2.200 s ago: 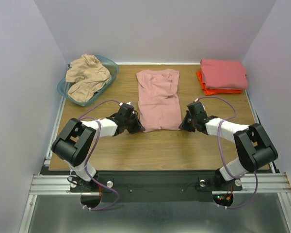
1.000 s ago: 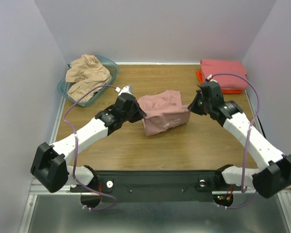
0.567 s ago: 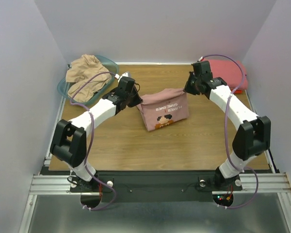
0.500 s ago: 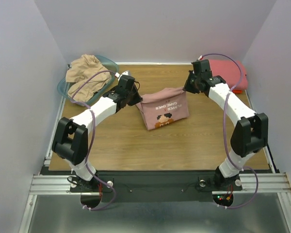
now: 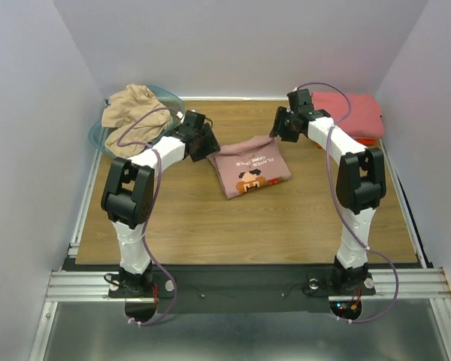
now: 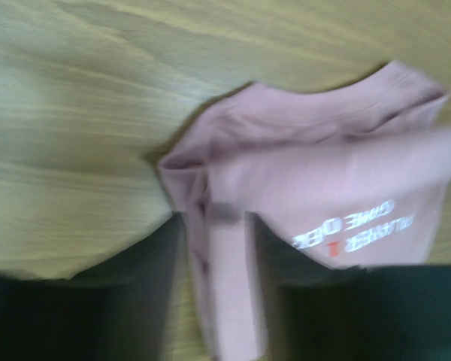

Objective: Fold and stack the t-shirts
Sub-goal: Fold the tshirt

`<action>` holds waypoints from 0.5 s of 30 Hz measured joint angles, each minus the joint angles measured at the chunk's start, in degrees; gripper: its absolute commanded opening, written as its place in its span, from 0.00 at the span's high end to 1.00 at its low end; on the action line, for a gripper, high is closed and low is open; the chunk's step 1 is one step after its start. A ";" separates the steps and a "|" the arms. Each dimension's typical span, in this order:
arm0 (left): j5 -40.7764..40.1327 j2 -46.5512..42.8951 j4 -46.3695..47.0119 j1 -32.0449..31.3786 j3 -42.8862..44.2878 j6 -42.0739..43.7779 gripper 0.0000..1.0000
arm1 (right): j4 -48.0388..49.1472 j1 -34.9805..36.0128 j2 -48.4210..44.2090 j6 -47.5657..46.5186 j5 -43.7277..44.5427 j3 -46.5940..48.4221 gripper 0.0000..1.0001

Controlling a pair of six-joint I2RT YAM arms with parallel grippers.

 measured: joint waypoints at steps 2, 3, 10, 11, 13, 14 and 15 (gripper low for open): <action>0.04 1.11 -0.61 0.63 0.33 0.20 0.11 | -0.24 -0.48 2.19 -0.55 -0.42 0.83 0.13; -0.07 1.36 -0.90 0.76 0.39 0.04 0.11 | -0.24 -0.59 2.67 -0.66 -0.61 1.09 0.09; 0.55 -1.11 1.20 1.38 -1.79 -0.66 0.06 | 0.31 -1.03 0.00 -2.08 -2.97 -0.94 0.00; 0.76 -2.45 1.55 1.25 -3.15 -0.72 0.06 | 0.46 -1.05 -1.53 -3.02 -3.52 -2.60 0.00; 1.33 -5.09 2.47 0.90 -5.95 -0.83 0.06 | 0.70 -1.07 -3.72 -4.70 -4.24 -5.11 0.00; 1.46 -6.05 2.75 0.72 -7.02 -0.87 0.06 | 0.87 -1.07 -5.46 -6.12 -4.46 -7.34 0.00; 1.66 -7.37 3.34 0.46 -8.96 -0.90 0.06 | 0.83 -1.07 -6.64 -7.89 -4.48 -8.90 0.00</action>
